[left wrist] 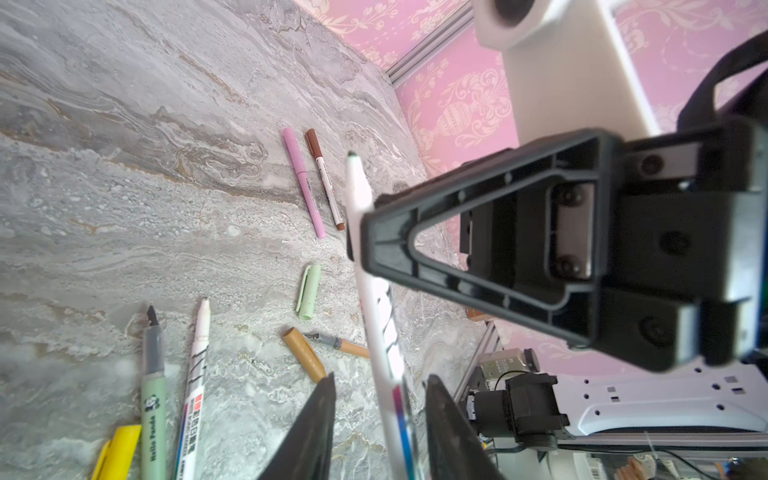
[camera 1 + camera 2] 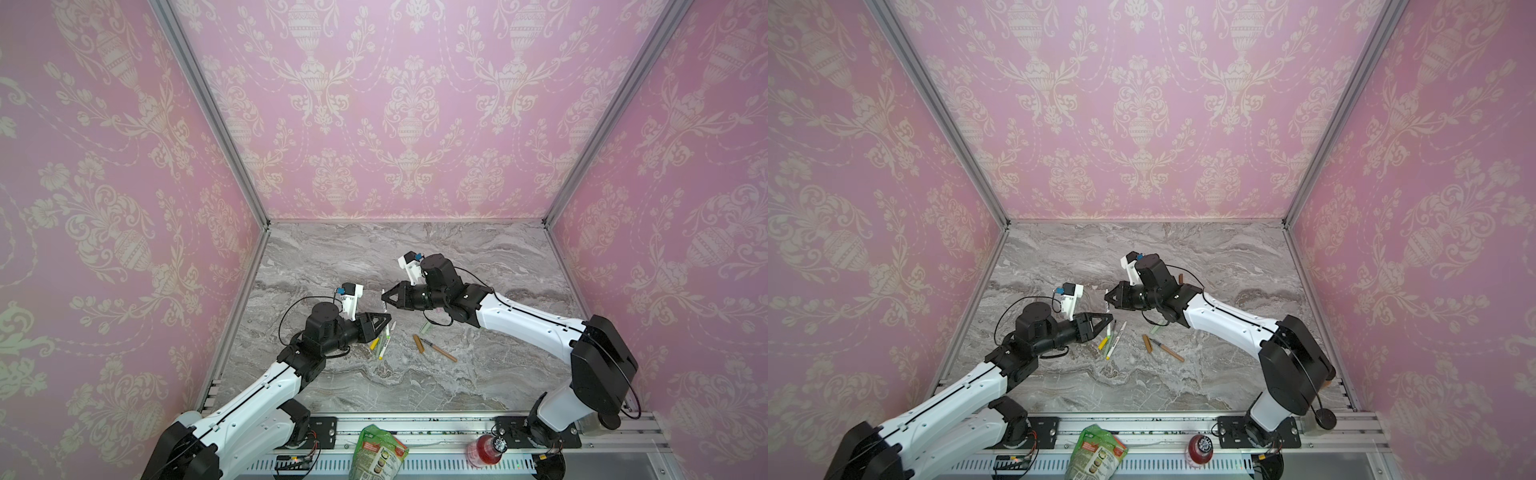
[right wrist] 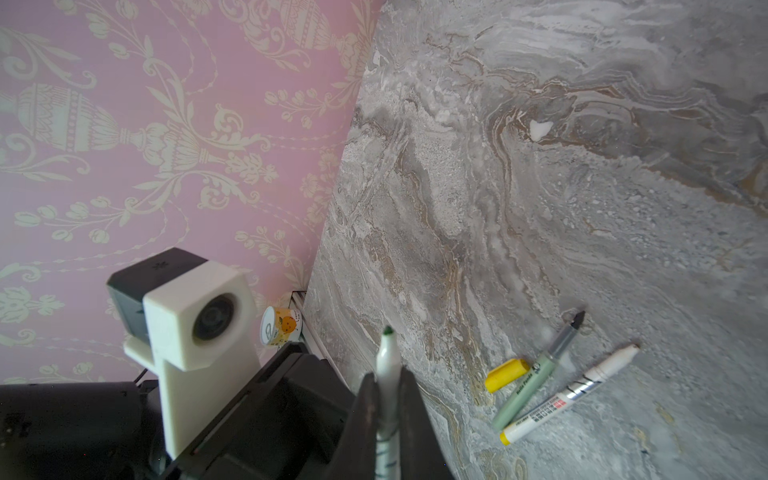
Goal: Insert the pens into the pen caps
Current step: 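Lift the white pen toward the left gripper while the left gripper closes on it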
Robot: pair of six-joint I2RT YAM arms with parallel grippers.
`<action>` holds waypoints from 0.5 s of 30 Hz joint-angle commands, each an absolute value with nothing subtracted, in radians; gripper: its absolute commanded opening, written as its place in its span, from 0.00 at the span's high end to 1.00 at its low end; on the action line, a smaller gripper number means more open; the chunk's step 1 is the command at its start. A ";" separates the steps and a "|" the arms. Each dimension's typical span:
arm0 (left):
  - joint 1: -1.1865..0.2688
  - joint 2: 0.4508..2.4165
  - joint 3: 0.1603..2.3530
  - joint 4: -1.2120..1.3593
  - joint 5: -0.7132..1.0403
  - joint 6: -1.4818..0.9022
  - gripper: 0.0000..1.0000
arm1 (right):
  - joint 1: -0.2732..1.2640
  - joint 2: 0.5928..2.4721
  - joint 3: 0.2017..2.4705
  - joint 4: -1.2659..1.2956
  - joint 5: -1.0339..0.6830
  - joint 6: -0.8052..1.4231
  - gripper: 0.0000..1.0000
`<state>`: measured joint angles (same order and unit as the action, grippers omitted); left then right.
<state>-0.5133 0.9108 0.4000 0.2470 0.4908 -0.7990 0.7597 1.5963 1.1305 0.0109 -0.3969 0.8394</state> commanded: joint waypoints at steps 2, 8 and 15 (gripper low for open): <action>-0.511 0.910 0.427 0.262 0.477 -0.785 0.77 | 0.764 1.548 1.115 0.014 -0.388 0.836 0.94; -0.512 0.926 0.408 0.295 0.468 -0.798 0.83 | 0.764 1.551 1.123 0.007 -0.388 0.836 0.93; -0.512 0.957 0.398 0.327 0.474 -0.810 0.61 | 0.764 1.582 1.166 -0.004 -0.399 0.840 0.93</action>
